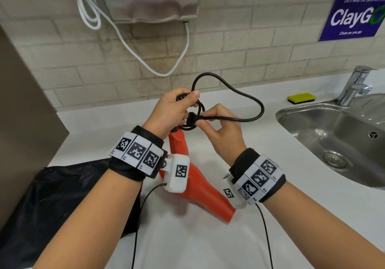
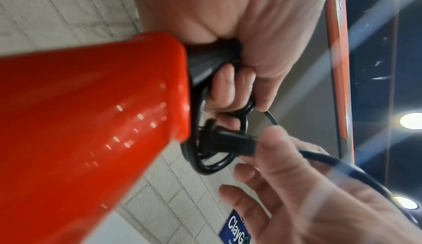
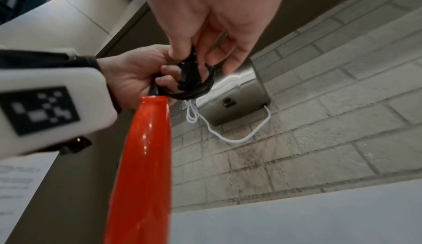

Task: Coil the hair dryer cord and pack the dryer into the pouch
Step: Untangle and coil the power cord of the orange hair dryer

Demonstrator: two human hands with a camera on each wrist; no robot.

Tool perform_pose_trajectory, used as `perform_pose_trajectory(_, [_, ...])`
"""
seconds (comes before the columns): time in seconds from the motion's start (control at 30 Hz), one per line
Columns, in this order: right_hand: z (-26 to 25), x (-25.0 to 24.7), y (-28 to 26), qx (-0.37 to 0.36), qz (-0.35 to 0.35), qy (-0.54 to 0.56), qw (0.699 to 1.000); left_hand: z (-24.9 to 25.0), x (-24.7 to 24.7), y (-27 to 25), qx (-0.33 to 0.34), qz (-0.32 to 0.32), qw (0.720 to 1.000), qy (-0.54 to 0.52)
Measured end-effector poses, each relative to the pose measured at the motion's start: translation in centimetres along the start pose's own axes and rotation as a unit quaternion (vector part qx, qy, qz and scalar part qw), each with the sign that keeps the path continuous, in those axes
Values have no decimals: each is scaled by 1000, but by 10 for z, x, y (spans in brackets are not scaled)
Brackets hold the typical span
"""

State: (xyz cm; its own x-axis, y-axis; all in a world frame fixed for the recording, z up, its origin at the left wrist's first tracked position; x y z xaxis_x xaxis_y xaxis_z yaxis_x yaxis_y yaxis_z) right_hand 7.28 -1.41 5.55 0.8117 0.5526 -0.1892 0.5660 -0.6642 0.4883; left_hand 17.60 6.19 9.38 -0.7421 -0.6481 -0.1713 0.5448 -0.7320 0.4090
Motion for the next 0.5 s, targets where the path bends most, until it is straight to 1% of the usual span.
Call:
perform_pose_trajectory(0.03, [-3,2,0,-16,7,-24,1000,1,1,-1,0,-9,1000,-1])
perform_pose_trajectory(0.1, [-6,4,2,-41,42,-39,998,3,6,-3,-2,-31,999,-16])
perform_pose_trajectory(0.17, [-4,5,9,-33,71,-9,997,5,10,-4,-5,-52,998,-36])
perform_pose_trajectory(0.2, [-2,6,12,-15,65,23,997,6,11,-4,-3,-61,997,-38])
perform_pose_trajectory(0.27, [0,12,19,42,23,62,997,8,11,-5,10,-74,997,-28])
perform_pose_trajectory(0.33, [2,19,24,77,-21,32,996,9,11,-6,21,-82,996,-24])
perform_pose_trajectory(0.4, [1,23,25,80,-62,11,995,8,10,-6,20,-79,996,-35])
perform_pose_trajectory(0.5, [11,20,18,78,-93,-48,991,7,8,-5,5,-67,997,-43])
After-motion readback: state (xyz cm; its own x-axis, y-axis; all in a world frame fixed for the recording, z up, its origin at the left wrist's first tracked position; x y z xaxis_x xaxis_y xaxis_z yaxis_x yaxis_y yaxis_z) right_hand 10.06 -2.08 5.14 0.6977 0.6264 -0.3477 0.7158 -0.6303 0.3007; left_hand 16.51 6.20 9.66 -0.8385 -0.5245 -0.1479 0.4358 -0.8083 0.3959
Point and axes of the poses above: each hand's wrist, its own y-axis towards the middle knuckle, its own x-axis out of the palm, z = x × y, the point moved 5 cm from there along y, towards the middle knuckle, and after that the axes turned 14 degrees about x, right-handed, at the moved point
